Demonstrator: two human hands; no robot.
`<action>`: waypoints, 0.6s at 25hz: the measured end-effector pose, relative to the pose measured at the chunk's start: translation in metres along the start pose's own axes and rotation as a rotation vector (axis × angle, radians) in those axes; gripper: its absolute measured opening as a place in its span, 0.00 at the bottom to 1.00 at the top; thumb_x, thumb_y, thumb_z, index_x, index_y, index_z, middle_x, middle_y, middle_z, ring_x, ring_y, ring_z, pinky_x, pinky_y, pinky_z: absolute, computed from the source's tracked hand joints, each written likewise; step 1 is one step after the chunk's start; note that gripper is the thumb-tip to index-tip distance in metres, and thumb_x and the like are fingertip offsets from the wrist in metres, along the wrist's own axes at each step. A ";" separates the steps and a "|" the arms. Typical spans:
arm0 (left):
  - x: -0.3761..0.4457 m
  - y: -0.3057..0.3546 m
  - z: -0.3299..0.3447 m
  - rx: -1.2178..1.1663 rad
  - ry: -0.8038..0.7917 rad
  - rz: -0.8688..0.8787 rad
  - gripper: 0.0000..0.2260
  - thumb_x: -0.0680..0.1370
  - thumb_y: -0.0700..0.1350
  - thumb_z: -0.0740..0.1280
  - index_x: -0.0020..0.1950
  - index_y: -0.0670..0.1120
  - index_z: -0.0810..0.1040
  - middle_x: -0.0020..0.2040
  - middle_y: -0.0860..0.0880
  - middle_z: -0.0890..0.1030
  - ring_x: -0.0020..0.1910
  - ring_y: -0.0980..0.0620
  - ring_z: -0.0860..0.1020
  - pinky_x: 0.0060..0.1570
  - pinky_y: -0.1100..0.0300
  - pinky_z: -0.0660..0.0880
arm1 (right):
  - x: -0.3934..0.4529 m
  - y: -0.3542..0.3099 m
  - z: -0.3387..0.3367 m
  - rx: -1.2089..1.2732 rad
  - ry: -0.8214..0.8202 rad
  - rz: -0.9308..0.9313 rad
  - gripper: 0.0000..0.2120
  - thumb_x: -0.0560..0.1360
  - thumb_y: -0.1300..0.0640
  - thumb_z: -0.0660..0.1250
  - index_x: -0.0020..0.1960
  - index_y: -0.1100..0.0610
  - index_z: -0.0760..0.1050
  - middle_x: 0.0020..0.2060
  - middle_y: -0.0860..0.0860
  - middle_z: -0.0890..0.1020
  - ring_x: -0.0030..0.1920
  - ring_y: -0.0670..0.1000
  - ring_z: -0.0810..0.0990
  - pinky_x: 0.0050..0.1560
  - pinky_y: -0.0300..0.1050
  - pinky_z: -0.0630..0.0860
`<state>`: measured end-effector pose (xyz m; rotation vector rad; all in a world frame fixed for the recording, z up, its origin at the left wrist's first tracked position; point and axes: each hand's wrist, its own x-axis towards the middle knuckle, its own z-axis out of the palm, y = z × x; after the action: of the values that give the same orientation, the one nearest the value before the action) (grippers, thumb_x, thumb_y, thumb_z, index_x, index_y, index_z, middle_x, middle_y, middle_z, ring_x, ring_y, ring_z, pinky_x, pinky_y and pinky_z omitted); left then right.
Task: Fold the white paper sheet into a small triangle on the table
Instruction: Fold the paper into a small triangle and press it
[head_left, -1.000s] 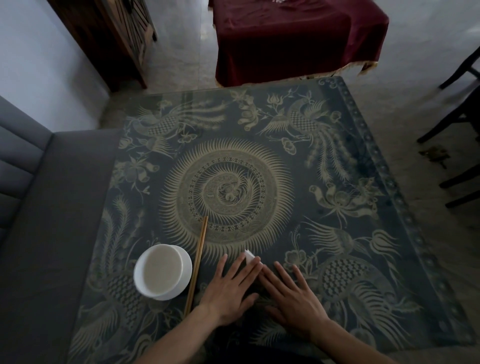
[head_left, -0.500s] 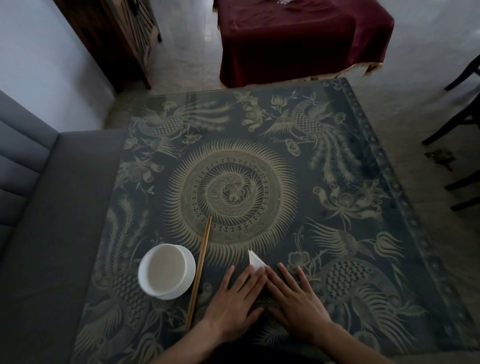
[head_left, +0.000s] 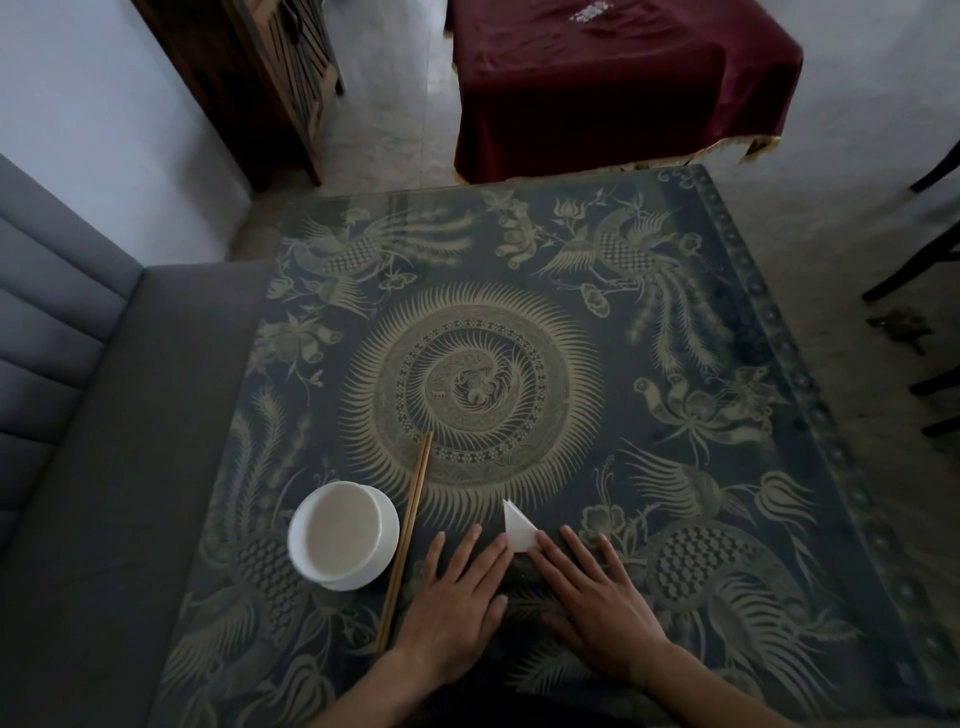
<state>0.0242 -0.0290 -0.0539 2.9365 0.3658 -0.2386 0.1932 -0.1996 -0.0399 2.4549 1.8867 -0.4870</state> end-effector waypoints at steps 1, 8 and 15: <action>0.002 0.000 -0.003 -0.018 0.029 -0.015 0.22 0.82 0.54 0.55 0.75 0.48 0.67 0.77 0.53 0.64 0.77 0.48 0.57 0.71 0.39 0.52 | 0.000 -0.001 0.000 0.007 -0.003 -0.001 0.34 0.76 0.37 0.58 0.77 0.51 0.59 0.76 0.47 0.58 0.76 0.53 0.45 0.68 0.61 0.53; 0.050 -0.009 -0.029 -0.057 0.137 0.154 0.14 0.76 0.47 0.70 0.61 0.46 0.78 0.60 0.49 0.78 0.60 0.49 0.76 0.58 0.52 0.74 | 0.002 -0.008 -0.001 0.094 0.058 0.054 0.30 0.76 0.41 0.59 0.75 0.51 0.63 0.76 0.46 0.63 0.75 0.55 0.58 0.70 0.60 0.46; 0.070 -0.016 -0.031 0.185 0.287 0.370 0.11 0.81 0.42 0.60 0.45 0.43 0.81 0.43 0.46 0.81 0.42 0.46 0.78 0.41 0.53 0.76 | 0.013 -0.013 -0.004 0.242 0.129 0.168 0.23 0.75 0.49 0.66 0.69 0.47 0.71 0.68 0.44 0.73 0.72 0.53 0.67 0.68 0.62 0.64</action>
<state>0.0915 0.0083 -0.0390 3.1486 -0.1790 0.2112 0.1847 -0.1831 -0.0367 2.8333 1.7342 -0.5963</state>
